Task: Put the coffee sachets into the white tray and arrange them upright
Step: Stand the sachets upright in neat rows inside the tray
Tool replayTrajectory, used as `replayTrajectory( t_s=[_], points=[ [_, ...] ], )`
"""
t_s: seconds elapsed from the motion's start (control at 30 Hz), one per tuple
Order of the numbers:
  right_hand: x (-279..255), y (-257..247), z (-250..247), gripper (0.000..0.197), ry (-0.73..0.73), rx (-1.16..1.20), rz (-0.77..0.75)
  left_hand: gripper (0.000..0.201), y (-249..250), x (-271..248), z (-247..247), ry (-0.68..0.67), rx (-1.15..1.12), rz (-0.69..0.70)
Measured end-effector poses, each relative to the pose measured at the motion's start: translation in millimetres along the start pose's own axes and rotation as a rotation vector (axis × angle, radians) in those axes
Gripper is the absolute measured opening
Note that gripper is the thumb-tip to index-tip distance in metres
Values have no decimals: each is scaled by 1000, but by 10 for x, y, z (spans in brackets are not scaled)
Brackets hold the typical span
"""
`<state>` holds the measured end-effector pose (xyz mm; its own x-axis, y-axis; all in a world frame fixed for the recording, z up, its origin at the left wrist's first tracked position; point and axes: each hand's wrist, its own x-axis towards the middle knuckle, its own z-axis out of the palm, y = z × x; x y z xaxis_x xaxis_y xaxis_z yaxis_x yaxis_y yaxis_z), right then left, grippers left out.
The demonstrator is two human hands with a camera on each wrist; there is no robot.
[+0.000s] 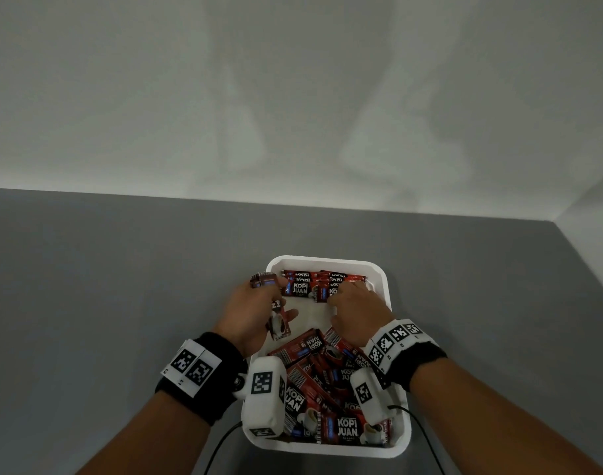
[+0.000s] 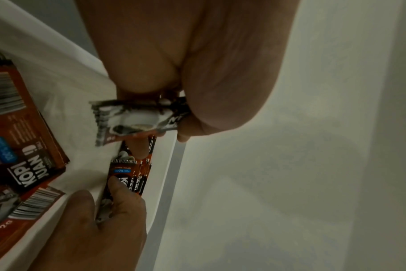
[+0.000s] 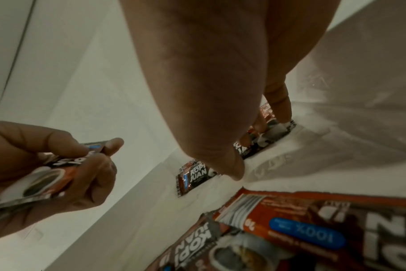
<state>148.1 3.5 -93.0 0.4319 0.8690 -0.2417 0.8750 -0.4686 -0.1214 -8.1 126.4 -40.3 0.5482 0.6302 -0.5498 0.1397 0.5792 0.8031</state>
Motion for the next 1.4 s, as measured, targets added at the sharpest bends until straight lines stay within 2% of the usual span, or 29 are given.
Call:
replayTrajectory(
  t_s=[0.07,0.13,0.2,0.3,0.37,0.5,0.8,0.93,1.03,1.2,1.4],
  points=[
    [2,5,-20,27,-30,67,8,24,3,-8,-2,-21,30,25],
    [7,-9,-89,26,-8,230,12,20,-6,-2,2,-11,70,49],
    [-8,-64,-215,23,75,483,36,18,-16,0,30,9,67,59],
    [-63,-211,-418,19,79,934,67,25,-20,10,118,1,24,92],
    [-86,-265,-469,18,101,1078,58,35,-9,8,173,-32,7,112],
    [-89,-192,-500,14,188,1051,78,40,19,5,189,-13,3,137],
    [-27,-119,-538,11,196,838,71,5,-11,13,84,65,83,182],
    [108,-33,-445,7,180,678,157,21,31,37,-14,178,-5,128],
    [232,-101,-283,11,140,570,153,27,46,11,-47,197,-36,85],
    [384,-268,-123,16,70,445,94,26,33,-27,-63,176,-44,70],
    [493,-340,-41,19,133,292,105,24,12,-37,-103,174,35,125]
  ],
)
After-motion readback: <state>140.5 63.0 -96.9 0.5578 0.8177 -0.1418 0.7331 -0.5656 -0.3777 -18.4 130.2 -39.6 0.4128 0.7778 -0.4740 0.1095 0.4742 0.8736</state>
